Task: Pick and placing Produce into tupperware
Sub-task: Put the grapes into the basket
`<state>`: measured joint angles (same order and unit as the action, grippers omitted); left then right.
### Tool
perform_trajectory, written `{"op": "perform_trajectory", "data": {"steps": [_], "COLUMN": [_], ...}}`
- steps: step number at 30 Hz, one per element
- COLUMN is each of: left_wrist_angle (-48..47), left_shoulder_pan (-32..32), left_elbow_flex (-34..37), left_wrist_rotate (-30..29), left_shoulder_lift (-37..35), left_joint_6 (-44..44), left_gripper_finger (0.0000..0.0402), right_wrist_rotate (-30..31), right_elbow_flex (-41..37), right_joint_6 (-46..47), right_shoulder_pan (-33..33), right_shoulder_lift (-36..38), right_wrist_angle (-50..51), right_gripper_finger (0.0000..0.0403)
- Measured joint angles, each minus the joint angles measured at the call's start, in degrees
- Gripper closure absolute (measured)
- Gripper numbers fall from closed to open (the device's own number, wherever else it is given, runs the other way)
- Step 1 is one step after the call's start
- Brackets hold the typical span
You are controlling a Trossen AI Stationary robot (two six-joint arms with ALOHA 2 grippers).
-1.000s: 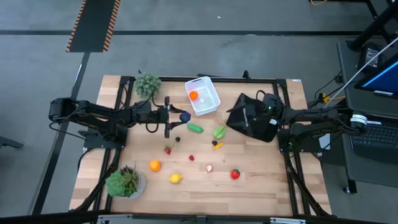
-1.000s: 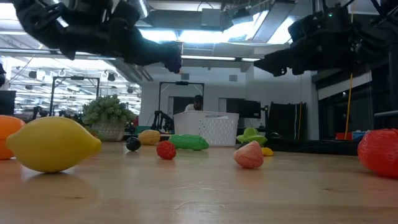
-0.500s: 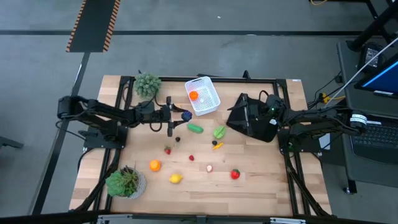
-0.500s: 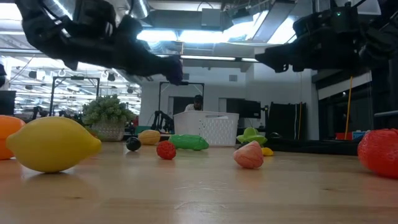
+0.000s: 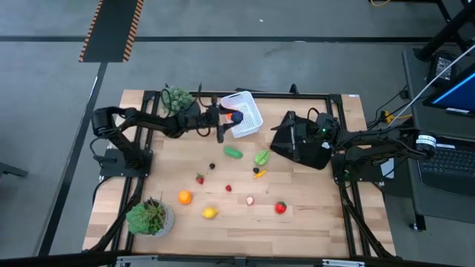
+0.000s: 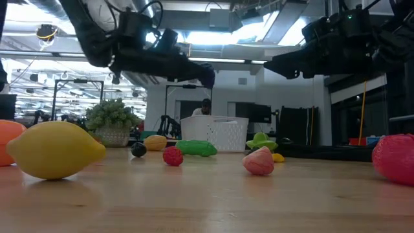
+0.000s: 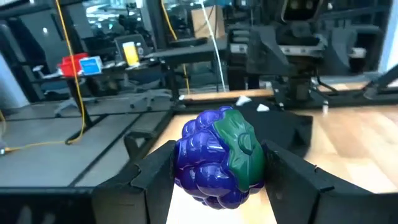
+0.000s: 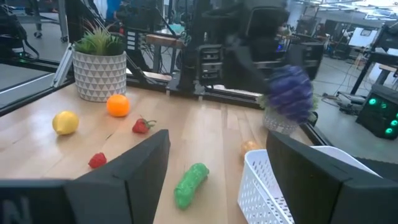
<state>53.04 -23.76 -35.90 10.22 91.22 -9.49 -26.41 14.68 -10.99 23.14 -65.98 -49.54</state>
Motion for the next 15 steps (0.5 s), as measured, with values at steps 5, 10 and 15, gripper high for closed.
{"op": "perform_trajectory", "data": {"steps": [5,10,15], "left_wrist_angle": [-1.8,-7.8,-19.9], "left_shoulder_pan": [-1.8,-2.7,-4.2], "left_elbow_flex": [-4.0,-8.7,-13.9], "left_wrist_rotate": [1.5,1.5,1.5], "left_shoulder_lift": [1.8,4.3,4.7], "left_joint_6": [0.0,-0.1,-0.2], "left_gripper_finger": [0.0198,0.0198,0.0198], "right_wrist_rotate": [0.0,0.0,0.0], "right_elbow_flex": [0.0,0.0,0.0], "right_joint_6": [-1.1,-1.3,-0.4], "right_shoulder_pan": [0.0,0.0,0.0], "right_shoulder_lift": [0.0,0.0,0.0], "right_wrist_angle": [0.0,0.1,0.3], "right_gripper_finger": [0.0132,0.0132,0.0132]}}
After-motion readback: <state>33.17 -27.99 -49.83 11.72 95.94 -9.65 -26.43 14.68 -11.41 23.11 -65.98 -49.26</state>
